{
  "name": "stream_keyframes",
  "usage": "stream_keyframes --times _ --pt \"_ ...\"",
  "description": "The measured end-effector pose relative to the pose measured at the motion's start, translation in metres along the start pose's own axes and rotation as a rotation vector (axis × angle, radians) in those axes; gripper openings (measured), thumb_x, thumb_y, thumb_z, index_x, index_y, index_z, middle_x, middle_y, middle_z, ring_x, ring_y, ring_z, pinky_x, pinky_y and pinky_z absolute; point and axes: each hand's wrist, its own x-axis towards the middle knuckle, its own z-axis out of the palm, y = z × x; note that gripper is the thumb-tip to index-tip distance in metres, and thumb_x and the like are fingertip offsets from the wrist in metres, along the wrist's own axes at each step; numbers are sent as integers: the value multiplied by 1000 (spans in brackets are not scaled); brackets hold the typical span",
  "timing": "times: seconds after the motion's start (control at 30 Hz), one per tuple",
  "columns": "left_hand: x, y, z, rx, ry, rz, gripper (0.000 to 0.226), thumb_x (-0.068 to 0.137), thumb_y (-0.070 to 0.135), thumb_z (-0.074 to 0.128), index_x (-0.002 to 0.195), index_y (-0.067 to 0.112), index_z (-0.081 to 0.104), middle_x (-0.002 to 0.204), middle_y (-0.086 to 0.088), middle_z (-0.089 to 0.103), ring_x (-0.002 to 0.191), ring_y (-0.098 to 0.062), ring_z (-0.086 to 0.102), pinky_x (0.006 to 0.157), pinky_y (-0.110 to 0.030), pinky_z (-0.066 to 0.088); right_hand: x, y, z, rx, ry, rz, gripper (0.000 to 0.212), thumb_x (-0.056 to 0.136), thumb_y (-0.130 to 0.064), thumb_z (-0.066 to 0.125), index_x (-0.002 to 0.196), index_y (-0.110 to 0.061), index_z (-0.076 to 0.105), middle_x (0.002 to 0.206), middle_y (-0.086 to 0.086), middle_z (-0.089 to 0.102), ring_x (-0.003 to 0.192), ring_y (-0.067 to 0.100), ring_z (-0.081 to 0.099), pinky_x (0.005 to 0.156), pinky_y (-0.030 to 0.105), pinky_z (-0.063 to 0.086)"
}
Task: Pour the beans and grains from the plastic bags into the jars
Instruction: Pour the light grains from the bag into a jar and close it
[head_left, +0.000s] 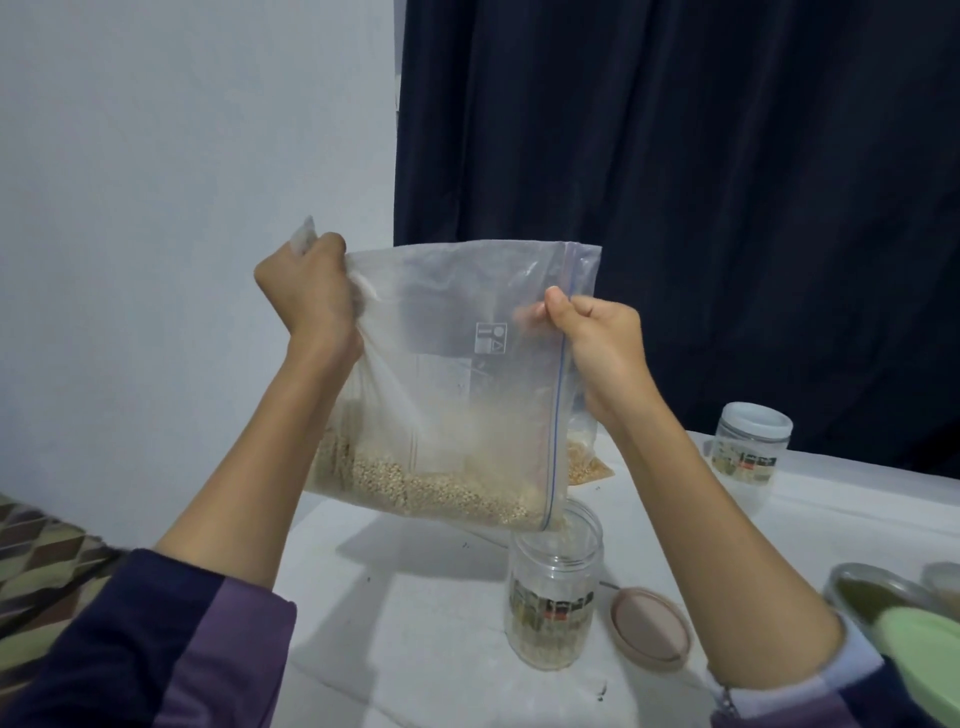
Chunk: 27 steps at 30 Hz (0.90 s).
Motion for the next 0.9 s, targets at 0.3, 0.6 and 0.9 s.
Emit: stream_keyframes --times 0.3,0.6,0.9 --pt "-1 2 1 19 11 20 43 70 -9 41 64 22 11 52 13 11 56 -12 7 46 -23 10 -1 1 1 2 25 -18 31 97 -19 56 71 -12 72 74 -9 74 89 9 69 98 38 50" --pt "-3 4 0 27 11 27 42 69 -9 41 64 21 12 51 12 12 54 -12 8 44 -22 10 0 -2 2 -2 -6 -10 30 97 -19 55 77 -3 72 80 -2 75 85 9 71 100 40 49" --pt "-3 11 -1 10 12 -1 42 71 -9 41 58 22 15 45 16 14 49 -10 7 45 -22 10 1 -3 4 -31 50 -27 31 98 -20 54 79 -5 73 73 -6 73 79 8 69 90 33 54"
